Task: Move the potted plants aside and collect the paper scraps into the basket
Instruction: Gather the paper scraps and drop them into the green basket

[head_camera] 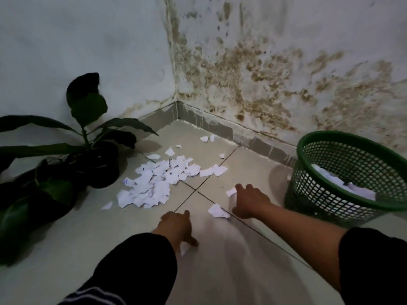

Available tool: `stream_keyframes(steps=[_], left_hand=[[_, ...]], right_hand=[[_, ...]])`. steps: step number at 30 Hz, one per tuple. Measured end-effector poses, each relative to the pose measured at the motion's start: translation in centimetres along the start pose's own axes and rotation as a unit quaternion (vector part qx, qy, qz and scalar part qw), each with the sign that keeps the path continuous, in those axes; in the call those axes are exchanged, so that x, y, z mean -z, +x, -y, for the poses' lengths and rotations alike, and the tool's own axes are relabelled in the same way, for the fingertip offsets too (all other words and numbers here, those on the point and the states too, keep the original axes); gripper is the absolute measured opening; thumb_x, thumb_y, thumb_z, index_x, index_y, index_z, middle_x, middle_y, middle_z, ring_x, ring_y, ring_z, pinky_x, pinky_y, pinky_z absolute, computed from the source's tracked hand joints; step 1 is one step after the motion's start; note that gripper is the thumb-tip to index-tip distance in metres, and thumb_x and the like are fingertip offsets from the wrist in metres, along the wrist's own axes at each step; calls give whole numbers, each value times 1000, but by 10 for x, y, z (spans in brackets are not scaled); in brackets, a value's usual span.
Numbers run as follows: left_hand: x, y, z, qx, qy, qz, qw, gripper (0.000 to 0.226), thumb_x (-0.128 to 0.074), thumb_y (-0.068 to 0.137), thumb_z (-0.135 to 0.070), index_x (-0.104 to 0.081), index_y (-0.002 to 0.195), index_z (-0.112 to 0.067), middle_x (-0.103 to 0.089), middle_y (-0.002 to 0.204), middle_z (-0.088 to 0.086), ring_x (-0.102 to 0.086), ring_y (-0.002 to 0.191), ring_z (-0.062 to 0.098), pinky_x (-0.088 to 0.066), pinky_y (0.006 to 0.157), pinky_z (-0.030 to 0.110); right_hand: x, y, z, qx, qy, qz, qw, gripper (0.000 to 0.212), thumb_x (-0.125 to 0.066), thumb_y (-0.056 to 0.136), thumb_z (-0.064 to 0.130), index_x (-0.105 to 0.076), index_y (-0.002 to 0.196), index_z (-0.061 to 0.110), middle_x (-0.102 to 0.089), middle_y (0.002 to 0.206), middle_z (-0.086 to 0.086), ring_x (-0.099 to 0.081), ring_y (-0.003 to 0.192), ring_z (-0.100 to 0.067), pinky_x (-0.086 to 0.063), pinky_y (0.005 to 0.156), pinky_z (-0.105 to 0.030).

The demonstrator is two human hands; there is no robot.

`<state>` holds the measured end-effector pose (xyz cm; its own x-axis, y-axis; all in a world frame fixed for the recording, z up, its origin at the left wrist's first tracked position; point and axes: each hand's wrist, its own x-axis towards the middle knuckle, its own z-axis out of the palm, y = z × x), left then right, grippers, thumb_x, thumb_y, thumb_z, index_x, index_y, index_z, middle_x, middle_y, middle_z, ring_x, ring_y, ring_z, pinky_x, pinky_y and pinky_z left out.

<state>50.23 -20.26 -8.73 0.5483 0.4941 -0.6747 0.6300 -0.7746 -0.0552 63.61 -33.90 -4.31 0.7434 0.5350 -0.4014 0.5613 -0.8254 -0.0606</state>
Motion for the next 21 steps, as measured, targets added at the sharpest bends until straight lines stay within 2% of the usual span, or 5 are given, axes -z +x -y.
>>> stream_keyframes(steps=[5,9,13,17,21], left_hand=[[-15,12,24,-14,-74,-26,997,117,-79,66,-49,0,150,-30,-12,144,23,-40,126,43,-45,97,40],[-7,20,39,-27,-215,-33,976,72,-60,91,-21,-17,149,-15,-49,91,5,-60,72,19,-51,46,17],[-2,25,52,-75,-197,-41,977,37,-71,80,-19,-60,114,-11,-53,126,12,-53,116,22,-43,83,20],[-9,45,60,-66,-301,-108,945,22,-71,77,-13,-57,93,-18,-60,115,6,-57,105,20,-47,78,21],[-7,59,45,-31,-424,-163,890,28,-76,74,-15,-55,94,-17,-62,110,11,-61,99,25,-54,79,31]], right_hand=[[-22,30,9,32,63,24,997,89,-68,79,43,-17,148,22,-31,145,-17,-40,130,-35,-38,104,-38],[-45,57,8,35,116,58,991,103,-71,73,52,-8,152,29,-9,156,-21,-22,143,-34,-28,113,-36],[-68,82,5,9,135,35,990,96,-65,76,59,-13,151,30,-5,157,-21,-14,145,-33,-23,116,-37],[-98,72,28,53,156,-52,985,56,-41,99,31,-20,150,20,-3,159,-18,-9,147,-29,-17,115,-30],[-103,56,61,201,198,-19,959,56,-38,95,26,-26,149,17,-8,160,-12,-13,147,-22,-14,116,-24]])
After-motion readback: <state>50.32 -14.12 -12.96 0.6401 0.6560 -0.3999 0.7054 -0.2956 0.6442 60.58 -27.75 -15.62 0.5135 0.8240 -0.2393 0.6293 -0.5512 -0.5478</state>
